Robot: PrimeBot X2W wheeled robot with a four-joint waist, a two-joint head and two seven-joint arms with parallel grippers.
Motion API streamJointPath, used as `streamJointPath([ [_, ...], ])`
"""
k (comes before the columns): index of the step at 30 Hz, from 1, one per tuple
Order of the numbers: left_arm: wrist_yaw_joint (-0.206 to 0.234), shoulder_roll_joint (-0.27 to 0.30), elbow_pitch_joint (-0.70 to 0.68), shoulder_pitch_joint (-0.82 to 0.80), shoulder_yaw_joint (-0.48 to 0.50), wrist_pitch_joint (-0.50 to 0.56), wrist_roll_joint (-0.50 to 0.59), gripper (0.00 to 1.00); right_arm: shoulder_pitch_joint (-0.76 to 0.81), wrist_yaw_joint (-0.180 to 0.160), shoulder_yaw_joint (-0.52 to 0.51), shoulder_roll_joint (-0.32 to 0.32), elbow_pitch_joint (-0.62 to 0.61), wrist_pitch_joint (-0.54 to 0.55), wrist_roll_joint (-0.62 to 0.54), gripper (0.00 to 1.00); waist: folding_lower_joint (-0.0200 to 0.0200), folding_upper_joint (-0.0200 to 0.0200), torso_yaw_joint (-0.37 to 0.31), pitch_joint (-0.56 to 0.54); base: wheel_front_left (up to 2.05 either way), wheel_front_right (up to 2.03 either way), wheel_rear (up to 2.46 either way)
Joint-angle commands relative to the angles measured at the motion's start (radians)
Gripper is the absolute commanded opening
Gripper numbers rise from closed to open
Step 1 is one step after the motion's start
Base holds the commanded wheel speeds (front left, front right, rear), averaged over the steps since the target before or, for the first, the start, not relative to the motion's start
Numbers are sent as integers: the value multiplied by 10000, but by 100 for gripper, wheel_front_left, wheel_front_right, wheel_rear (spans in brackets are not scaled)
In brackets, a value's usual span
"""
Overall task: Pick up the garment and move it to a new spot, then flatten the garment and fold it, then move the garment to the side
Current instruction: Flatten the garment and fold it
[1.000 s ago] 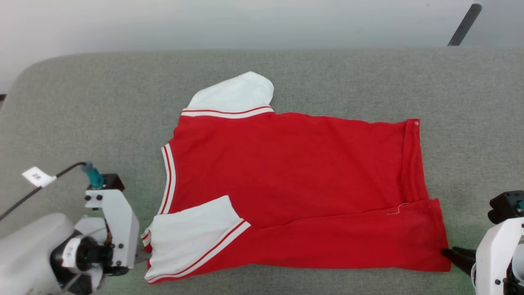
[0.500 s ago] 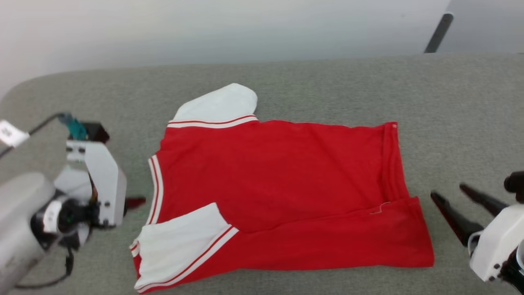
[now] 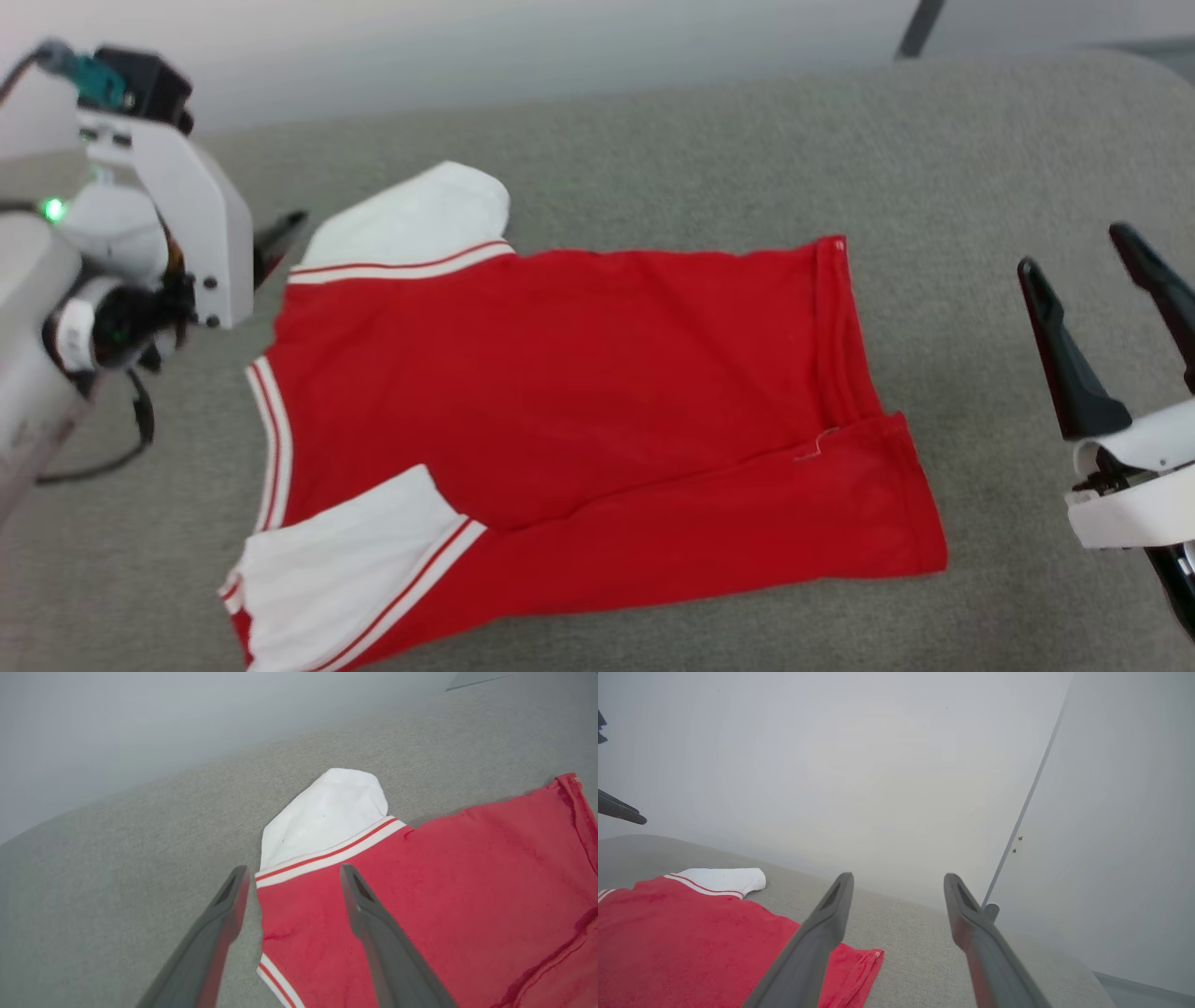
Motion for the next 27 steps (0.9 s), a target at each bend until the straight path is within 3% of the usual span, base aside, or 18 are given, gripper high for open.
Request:
streamJointPath([
  [1,-217,-104,290,-299,42,-85,121,100,-167,-12,-25,147,16,-348,-114,100,0,0,-444,557,0,0,0],
  [12,-1305,-477,2464,-1862,-246,1085,552,100,-473,-12,81,683,335,-1210,-12,100,0,0,-1171,1938,0,0,0],
  [27,-1551,-836,4252,-2433,-542,2323,545,100,-696,-12,157,746,676,-1607,255,100,0,0,-1483,2707,0,0,0],
])
